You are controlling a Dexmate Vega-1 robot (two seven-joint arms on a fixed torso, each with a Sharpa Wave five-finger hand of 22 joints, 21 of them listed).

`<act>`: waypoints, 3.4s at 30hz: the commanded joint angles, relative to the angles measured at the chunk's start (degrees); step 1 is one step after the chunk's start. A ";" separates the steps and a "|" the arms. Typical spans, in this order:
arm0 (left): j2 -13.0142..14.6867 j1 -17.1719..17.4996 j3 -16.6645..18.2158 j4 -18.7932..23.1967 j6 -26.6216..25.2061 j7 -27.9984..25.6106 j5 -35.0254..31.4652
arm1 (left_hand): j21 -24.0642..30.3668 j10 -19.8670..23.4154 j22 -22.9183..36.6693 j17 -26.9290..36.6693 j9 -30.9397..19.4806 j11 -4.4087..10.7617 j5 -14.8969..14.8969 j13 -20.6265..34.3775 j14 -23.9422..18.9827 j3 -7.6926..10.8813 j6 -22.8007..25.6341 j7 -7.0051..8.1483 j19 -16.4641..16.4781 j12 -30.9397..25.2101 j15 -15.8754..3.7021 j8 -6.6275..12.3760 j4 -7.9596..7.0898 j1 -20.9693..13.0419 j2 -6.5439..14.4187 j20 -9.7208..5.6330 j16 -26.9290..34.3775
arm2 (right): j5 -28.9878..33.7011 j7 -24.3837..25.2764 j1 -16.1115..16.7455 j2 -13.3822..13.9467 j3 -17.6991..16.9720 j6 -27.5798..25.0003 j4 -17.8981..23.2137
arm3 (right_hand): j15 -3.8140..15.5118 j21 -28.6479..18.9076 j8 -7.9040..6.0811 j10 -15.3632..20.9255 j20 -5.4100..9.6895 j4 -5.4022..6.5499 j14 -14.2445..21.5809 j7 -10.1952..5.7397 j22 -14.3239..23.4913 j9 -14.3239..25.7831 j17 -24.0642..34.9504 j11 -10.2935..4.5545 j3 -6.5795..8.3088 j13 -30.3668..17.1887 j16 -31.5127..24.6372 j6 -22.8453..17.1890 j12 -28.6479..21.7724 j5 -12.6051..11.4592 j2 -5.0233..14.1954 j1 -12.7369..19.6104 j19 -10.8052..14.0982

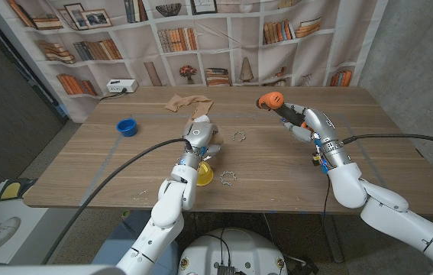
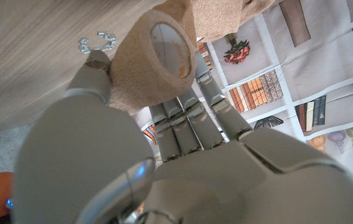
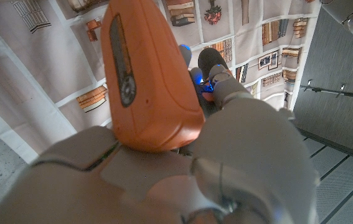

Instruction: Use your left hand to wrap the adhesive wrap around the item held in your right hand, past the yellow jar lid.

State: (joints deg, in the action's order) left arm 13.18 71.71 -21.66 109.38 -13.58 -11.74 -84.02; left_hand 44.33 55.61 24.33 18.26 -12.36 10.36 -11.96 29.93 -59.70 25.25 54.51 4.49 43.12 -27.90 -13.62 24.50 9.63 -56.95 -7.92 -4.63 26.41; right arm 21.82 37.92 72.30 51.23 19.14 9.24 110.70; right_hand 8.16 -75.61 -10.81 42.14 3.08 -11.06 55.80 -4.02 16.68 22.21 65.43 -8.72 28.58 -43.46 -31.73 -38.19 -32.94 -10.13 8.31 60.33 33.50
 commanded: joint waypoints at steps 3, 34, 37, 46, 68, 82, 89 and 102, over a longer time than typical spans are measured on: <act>-0.83 0.64 1.03 1.22 -0.55 -2.91 1.68 | 1.00 0.83 0.41 0.17 -0.17 0.44 -0.12 0.10 -0.67 -0.31 3.19 2.64 0.44 0.01 -0.14 -0.06 0.03 -12.70 12.83 -0.15 -0.30 | 0.19 0.13 0.07 0.19 -0.13 0.29 0.40 | 4.74 -5.48 -0.31 0.66 8.98 6.93 0.60 -2.69 -0.32 0.07 0.01 -0.34 7.41 -0.22 0.33 -3.28 0.25 0.08 2.45 -0.47 -0.41; -2.56 0.05 4.73 7.58 -0.58 -0.82 12.92 | 6.25 1.31 3.22 0.50 -0.20 0.26 -0.79 0.67 -1.96 -0.45 3.13 0.56 -2.48 0.55 0.03 -0.37 0.02 -12.77 13.51 0.71 -1.94 | 0.97 0.59 1.39 0.95 -0.29 0.49 2.46 | 4.73 -7.09 -0.32 0.79 8.99 6.74 0.79 -2.71 -2.23 0.11 0.02 -0.27 7.51 -0.25 0.41 -3.39 0.49 0.07 2.45 -0.50 -0.90; -2.60 -0.14 5.10 8.10 -0.67 -1.11 13.48 | 6.65 1.29 3.38 0.52 -0.20 0.22 -0.87 0.72 -2.10 -0.45 3.17 0.68 -2.70 0.61 0.05 -0.39 0.02 -12.76 13.52 0.85 -2.06 | 1.17 0.41 1.33 1.00 -0.17 0.32 2.68 | 4.73 -7.27 -0.34 0.82 8.98 6.74 0.79 -2.67 -2.43 0.11 -0.01 -0.19 7.51 -0.29 0.44 -3.45 0.49 0.07 2.45 -0.51 -0.95; -2.34 -0.68 5.83 9.55 -1.60 -3.57 11.79 | 7.75 1.57 3.79 0.63 -0.20 0.32 -1.06 0.83 -2.46 -0.48 3.50 0.58 -3.36 0.65 0.03 -0.35 0.10 -12.79 13.39 1.06 -2.36 | 1.60 0.54 2.01 1.21 -0.32 -0.72 3.41 | 4.74 -7.77 -0.34 0.86 8.97 6.69 0.81 -2.67 -3.01 0.12 0.04 -0.21 7.57 -0.36 0.46 -3.50 0.53 0.07 2.44 -0.53 -1.12; -2.47 -2.07 8.34 10.85 -0.82 -4.87 13.54 | 10.48 1.64 4.49 0.76 -0.19 0.32 -1.43 1.00 -3.02 -0.53 3.59 0.54 -3.92 1.06 0.10 -0.56 0.02 -12.53 13.16 0.62 -3.25 | 2.26 0.36 1.74 1.34 0.43 -1.08 3.25 | 4.73 -8.80 -0.31 0.91 8.97 6.60 0.89 -2.74 -4.15 0.13 0.08 -0.35 7.70 -0.42 0.51 -3.56 0.71 0.07 2.44 -0.56 -1.48; -1.93 -4.85 8.22 9.50 0.16 -4.71 15.92 | 12.72 1.57 4.58 1.00 -0.29 -0.71 -1.75 1.27 -2.92 -0.20 3.07 -0.32 -4.91 1.52 0.06 -1.01 0.18 -12.72 13.13 0.16 -4.23 | 3.12 -0.25 1.25 1.53 1.15 -1.44 3.93 | 4.72 -9.32 -0.30 1.06 8.96 6.57 0.96 -2.84 -4.66 0.13 0.01 -0.31 7.74 -0.37 0.57 -3.57 0.80 0.07 2.43 -0.60 -1.68; -1.91 -6.09 7.88 8.87 0.10 -5.18 16.16 | 13.53 1.37 4.48 1.19 -0.34 -0.91 -1.83 1.56 -2.94 -0.07 3.02 -0.36 -5.19 1.66 0.17 -1.13 0.09 -12.66 13.21 0.20 -4.47 | 4.62 -0.10 1.13 1.86 1.57 -1.95 4.61 | 4.72 -9.51 -0.33 0.98 8.96 6.56 0.97 -2.88 -4.83 0.13 -0.02 -0.28 7.75 -0.52 0.60 -3.68 0.80 0.07 2.42 -0.61 -1.78; -2.55 -7.89 6.18 8.06 0.10 -5.51 16.64 | 15.06 2.27 4.17 1.57 -0.40 -0.75 -1.93 1.06 -3.26 0.12 3.43 -0.36 -5.80 2.10 0.07 -1.19 0.20 -12.63 12.94 0.14 -4.80 | 5.97 -0.21 0.27 1.95 2.88 -0.92 5.08 | 4.75 -9.93 -0.32 1.02 8.94 6.48 1.01 -2.97 -5.17 0.14 0.01 -0.31 7.82 -0.64 0.62 -3.71 0.84 0.06 2.38 -0.65 -2.08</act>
State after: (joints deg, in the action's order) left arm 11.05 65.19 -14.23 118.10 -13.52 -16.56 -67.58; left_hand 58.79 57.23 28.40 19.58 -12.39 9.31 -13.58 31.04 -62.34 24.96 56.30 4.33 37.74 -26.04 -13.40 22.91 9.89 -57.01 -7.86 -4.40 21.79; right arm 26.60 37.89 73.22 53.10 21.00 7.66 115.32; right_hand 8.39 -80.10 -10.82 42.39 2.98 -11.43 56.22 -3.91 11.34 22.21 65.24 -8.73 28.94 -44.01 -31.29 -38.30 -32.06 -10.13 8.31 60.33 31.77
